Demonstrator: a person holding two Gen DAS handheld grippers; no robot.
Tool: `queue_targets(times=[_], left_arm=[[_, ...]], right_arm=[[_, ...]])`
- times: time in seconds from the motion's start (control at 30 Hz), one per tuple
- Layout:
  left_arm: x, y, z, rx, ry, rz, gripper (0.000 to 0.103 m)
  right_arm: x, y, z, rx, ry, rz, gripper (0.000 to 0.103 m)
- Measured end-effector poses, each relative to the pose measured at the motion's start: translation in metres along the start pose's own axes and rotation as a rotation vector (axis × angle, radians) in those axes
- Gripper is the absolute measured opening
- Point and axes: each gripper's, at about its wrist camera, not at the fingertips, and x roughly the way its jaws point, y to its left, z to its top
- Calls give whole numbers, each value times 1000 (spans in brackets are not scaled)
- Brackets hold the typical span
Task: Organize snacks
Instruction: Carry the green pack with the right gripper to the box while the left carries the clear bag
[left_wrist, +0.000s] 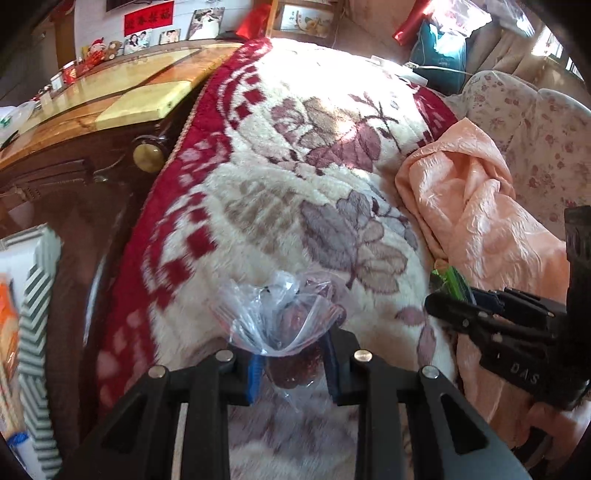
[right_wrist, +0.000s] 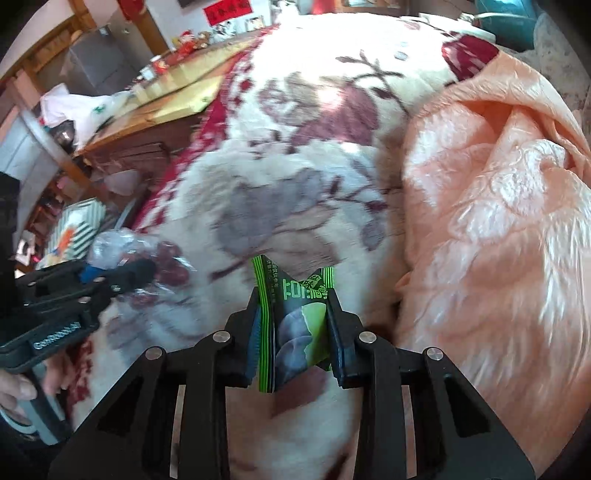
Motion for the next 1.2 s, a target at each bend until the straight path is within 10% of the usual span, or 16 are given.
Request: queue_targets(times=[1.2], left_arm=[[-127, 160, -90, -234, -128, 260, 29]], right_arm=[[-8, 229, -35, -276, 6, 176, 29]])
